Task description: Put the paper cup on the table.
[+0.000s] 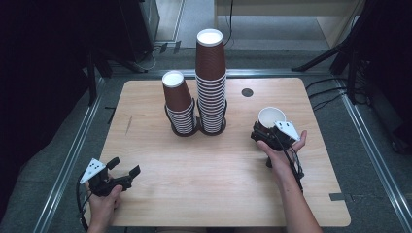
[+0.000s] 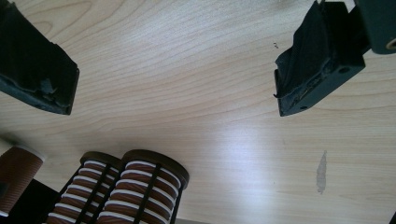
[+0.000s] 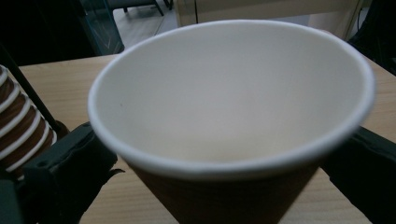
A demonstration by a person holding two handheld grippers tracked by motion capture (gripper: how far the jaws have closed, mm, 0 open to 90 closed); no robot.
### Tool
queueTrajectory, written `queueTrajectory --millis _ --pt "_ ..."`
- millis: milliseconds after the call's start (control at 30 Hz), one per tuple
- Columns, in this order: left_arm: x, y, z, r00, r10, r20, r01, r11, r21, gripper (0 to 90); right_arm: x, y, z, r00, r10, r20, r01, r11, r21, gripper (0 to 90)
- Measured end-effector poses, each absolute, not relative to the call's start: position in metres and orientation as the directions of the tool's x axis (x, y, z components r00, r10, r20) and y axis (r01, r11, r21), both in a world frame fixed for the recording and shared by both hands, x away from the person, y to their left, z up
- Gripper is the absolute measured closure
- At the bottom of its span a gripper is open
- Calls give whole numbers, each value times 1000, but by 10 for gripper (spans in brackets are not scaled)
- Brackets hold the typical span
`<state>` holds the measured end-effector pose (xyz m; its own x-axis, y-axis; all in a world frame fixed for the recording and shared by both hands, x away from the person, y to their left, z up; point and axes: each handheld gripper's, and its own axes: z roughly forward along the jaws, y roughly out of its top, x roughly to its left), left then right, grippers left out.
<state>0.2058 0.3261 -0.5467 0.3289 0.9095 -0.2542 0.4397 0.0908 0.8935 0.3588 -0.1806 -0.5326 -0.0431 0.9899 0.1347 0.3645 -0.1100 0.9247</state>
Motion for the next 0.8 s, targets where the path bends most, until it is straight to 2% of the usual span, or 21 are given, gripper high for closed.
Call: queueTrajectory --millis 367,800 --pt "206 326 -547 329 911 -250 442 86 893 2 334 -188 -524 -93 987 133 356 -92 930 0" --pt "205 326 -547 318 913 -256 439 98 893 1 309 -208 -519 -101 986 132 346 -89 934 0"
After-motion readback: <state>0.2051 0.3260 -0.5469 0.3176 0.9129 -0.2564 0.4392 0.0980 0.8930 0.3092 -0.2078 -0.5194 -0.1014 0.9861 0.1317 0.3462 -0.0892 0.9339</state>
